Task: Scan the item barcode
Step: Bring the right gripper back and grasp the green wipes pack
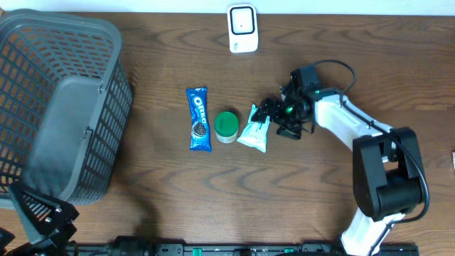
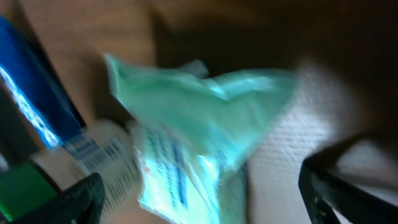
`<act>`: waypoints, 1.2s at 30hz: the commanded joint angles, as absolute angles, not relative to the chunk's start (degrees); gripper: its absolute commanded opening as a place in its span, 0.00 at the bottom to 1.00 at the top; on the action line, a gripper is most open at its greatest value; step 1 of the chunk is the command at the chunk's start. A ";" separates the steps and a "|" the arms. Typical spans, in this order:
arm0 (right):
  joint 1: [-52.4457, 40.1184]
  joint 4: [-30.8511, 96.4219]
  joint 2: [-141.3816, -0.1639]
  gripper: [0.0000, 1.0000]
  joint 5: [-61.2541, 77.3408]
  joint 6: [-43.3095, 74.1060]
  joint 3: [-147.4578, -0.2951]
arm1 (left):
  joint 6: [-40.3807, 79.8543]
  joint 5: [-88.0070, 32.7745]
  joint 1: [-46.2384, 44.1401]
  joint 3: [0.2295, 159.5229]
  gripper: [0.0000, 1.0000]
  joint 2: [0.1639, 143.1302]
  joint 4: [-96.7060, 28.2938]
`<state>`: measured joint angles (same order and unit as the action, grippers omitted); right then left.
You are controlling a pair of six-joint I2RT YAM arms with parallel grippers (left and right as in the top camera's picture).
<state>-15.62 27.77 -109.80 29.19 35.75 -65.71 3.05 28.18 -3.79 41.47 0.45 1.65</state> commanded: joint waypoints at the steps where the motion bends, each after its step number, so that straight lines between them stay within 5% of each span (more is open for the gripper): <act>1: -17.52 24.23 -111.42 0.90 26.65 40.58 -60.05 | 2.63 27.64 -3.49 41.23 0.98 0.16 2.09; 3: -18.15 23.55 -111.44 0.81 24.14 41.95 -58.30 | 2.66 27.64 -3.49 41.23 0.98 0.16 2.09; 5: -18.46 24.14 -111.44 0.57 20.34 42.46 -56.99 | 2.66 27.62 -3.49 41.23 0.98 0.16 2.09; 6: -18.41 25.23 -111.44 0.36 17.72 43.20 -56.51 | 2.66 27.64 -3.49 41.23 0.98 0.16 2.09; 8: -18.06 26.74 -111.44 0.16 15.31 43.70 -56.47 | 2.66 27.64 -3.49 41.23 0.98 0.16 2.09; 11: -16.88 27.73 -110.89 0.02 14.90 43.66 -56.71 | 2.66 27.64 -3.49 41.23 0.98 0.16 2.07; 21: -11.73 49.98 -99.22 0.01 21.06 42.30 -68.20 | 2.66 27.64 -3.49 41.23 0.98 0.16 1.96; 29: -9.23 65.54 -90.91 0.02 36.49 62.15 -69.67 | 2.68 27.62 -3.49 41.10 0.98 0.16 0.93; 36: -8.71 80.01 -90.91 0.02 43.81 66.00 -69.63 | 2.68 27.62 -3.49 40.95 0.98 0.16 0.08</act>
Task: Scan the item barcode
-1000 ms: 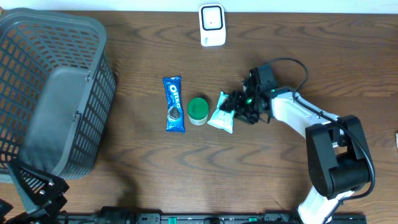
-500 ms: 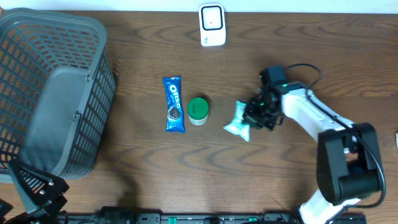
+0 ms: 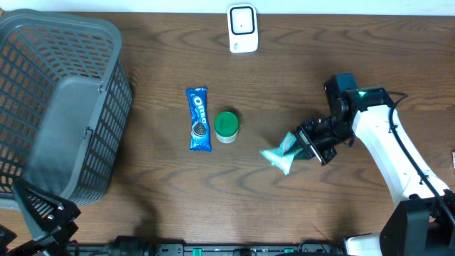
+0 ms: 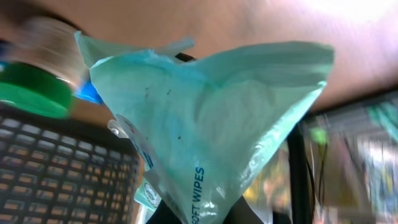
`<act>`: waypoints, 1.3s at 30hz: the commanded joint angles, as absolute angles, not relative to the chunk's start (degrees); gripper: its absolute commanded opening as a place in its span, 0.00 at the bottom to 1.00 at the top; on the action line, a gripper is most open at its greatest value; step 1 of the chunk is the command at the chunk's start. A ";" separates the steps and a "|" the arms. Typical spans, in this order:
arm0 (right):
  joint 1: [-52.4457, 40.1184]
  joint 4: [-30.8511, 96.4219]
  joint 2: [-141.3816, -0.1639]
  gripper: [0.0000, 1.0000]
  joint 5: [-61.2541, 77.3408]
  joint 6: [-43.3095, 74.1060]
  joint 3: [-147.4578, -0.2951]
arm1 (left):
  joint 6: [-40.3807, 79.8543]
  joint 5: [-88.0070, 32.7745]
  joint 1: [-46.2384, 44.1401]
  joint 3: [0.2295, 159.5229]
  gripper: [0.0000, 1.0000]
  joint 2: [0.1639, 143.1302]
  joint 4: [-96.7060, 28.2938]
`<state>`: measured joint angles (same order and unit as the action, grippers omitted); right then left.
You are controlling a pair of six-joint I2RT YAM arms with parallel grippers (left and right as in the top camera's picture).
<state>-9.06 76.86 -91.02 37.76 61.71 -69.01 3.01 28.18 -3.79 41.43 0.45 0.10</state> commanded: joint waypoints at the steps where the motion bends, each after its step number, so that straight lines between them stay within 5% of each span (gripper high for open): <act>1: -8.71 81.49 -90.91 0.01 44.69 65.93 -69.65 | 2.68 27.62 -3.49 40.95 0.98 0.16 0.08; 7: -8.64 87.46 -90.91 0.02 44.77 70.35 -69.63 | 2.72 27.62 -3.51 40.80 0.98 0.16 0.10; 20: -8.64 86.65 -91.09 0.01 44.05 116.14 -69.63 | 2.70 27.64 -3.51 37.69 0.98 0.16 -3.38; 29: -6.92 79.57 -91.46 0.02 46.81 117.38 -69.63 | 3.99 27.62 -3.55 30.89 0.98 0.27 -3.81; 39: -6.96 80.68 -91.46 0.01 41.98 117.30 -69.63 | 30.30 25.45 -3.55 21.82 0.98 0.27 -3.77</act>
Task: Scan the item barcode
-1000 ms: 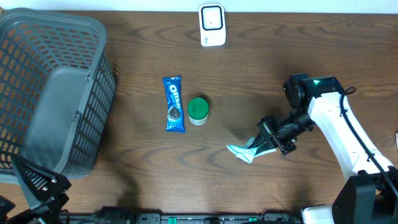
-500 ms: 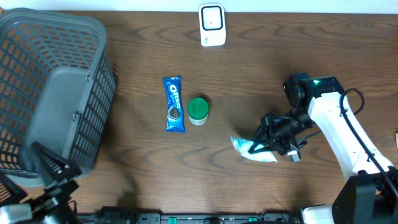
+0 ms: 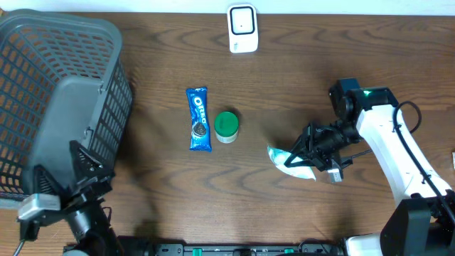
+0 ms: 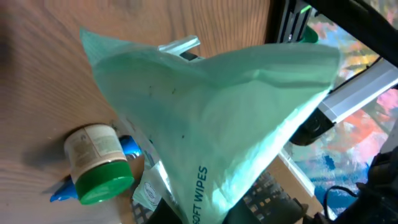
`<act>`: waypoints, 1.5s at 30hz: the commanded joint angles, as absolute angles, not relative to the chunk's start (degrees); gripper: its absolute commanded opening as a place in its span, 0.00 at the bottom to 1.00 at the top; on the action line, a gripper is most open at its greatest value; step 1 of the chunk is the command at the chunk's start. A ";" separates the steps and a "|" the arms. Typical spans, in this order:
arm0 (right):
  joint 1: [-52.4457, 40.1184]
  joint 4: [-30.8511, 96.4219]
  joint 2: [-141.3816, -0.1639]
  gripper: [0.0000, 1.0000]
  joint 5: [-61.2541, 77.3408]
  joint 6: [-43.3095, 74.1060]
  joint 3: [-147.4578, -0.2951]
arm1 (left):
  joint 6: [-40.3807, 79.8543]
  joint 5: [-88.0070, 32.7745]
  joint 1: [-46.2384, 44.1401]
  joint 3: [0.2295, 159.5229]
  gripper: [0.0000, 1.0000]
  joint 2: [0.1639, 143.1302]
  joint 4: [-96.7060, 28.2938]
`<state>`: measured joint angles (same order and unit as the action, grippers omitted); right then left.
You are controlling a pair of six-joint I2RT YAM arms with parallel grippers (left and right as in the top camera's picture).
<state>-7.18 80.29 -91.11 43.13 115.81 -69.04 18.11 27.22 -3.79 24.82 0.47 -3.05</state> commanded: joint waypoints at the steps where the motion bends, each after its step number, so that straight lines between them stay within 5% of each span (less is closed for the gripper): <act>1: -6.96 80.55 -91.46 0.01 41.89 116.84 -69.63 | 28.67 22.96 -3.55 19.46 0.98 0.30 -3.84; 10: -6.96 79.85 -91.46 0.02 40.47 114.87 -69.63 | 7.92 3.25 -3.55 12.23 0.98 0.34 -3.11; 15: -6.94 79.72 -91.46 0.01 37.71 114.80 -69.63 | 2.35 1.89 -3.55 12.29 0.98 0.34 -0.32; 35: -6.96 80.16 -91.46 0.02 32.82 113.49 -69.63 | -7.49 1.85 -3.55 26.59 0.98 1.19 -1.23; 45: -6.96 80.14 -91.46 0.02 32.93 111.96 -69.63 | -4.80 -11.38 -3.55 27.14 0.98 14.92 -7.66</act>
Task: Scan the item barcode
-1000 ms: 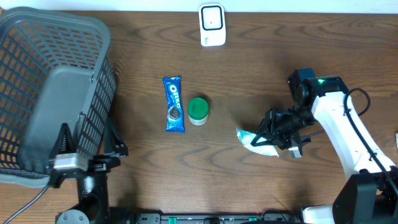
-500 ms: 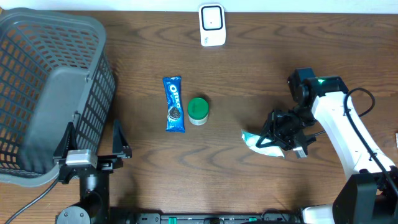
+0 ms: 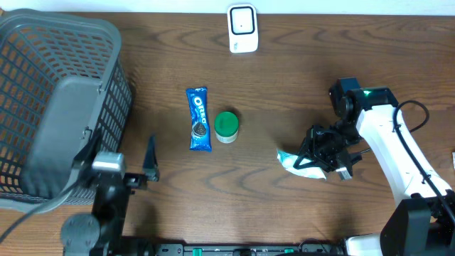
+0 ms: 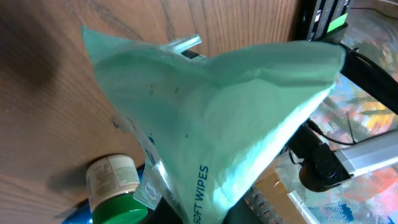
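Note:
A mint-green soft wipes pack [image 3: 294, 162] hangs over the table at the right, with my right gripper [image 3: 316, 152] shut on it. The right wrist view is filled by the wipes pack [image 4: 211, 118], which hides the fingertips at the bottom edge. The white scanner [image 3: 242, 28] stands at the table's far edge, well away from the pack. No barcode can be made out on the pack. My left gripper [image 3: 150, 165] is near the front left, beside the basket; its jaws cannot be read.
A blue Oreo pack [image 3: 199, 119] and a green-lidded jar [image 3: 227, 126] lie mid-table; the jar [image 4: 115, 190] also shows behind the wipes. A large grey basket [image 3: 57, 107] fills the left side.
My right gripper and the wipes pack have shifted slightly to the right and turned a little. The left arm has moved right, from the basket's front corner to just beside it.
My right gripper was first at the wipes pack lying next to the jar. Then it held the pack lifted, away to the right of the jar. It then held it lower and turned, and now holds it about there. The left arm has come up at the front left.

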`<act>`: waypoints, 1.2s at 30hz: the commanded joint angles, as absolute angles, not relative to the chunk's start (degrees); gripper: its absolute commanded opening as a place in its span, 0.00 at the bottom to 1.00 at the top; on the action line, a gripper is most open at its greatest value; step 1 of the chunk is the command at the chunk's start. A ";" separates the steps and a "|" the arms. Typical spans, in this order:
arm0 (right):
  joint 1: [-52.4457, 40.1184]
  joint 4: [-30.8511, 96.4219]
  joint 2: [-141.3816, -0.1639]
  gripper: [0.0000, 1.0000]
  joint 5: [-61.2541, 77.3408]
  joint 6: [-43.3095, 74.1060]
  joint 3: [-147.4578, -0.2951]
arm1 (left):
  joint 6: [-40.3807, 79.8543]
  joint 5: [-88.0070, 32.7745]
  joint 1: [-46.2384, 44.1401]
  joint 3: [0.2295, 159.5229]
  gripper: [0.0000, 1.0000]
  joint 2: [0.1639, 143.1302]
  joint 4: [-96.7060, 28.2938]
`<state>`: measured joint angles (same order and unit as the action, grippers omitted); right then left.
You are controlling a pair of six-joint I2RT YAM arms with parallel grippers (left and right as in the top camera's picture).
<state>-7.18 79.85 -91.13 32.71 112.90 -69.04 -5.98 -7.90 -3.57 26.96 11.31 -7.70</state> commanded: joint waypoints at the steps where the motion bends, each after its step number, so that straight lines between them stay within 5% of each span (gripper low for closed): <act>1: -6.96 80.12 -91.46 0.02 32.93 111.44 -69.63 | -4.84 -11.38 -3.55 27.11 0.98 17.87 -7.92; 20: -6.94 80.42 -91.46 0.01 45.39 99.31 -69.63 | -4.89 -10.92 -3.55 21.80 0.98 21.56 -6.85; 36: -7.22 97.49 -91.46 0.01 48.14 88.64 -69.60 | -4.89 -10.94 -3.55 21.21 0.98 21.61 -11.35</act>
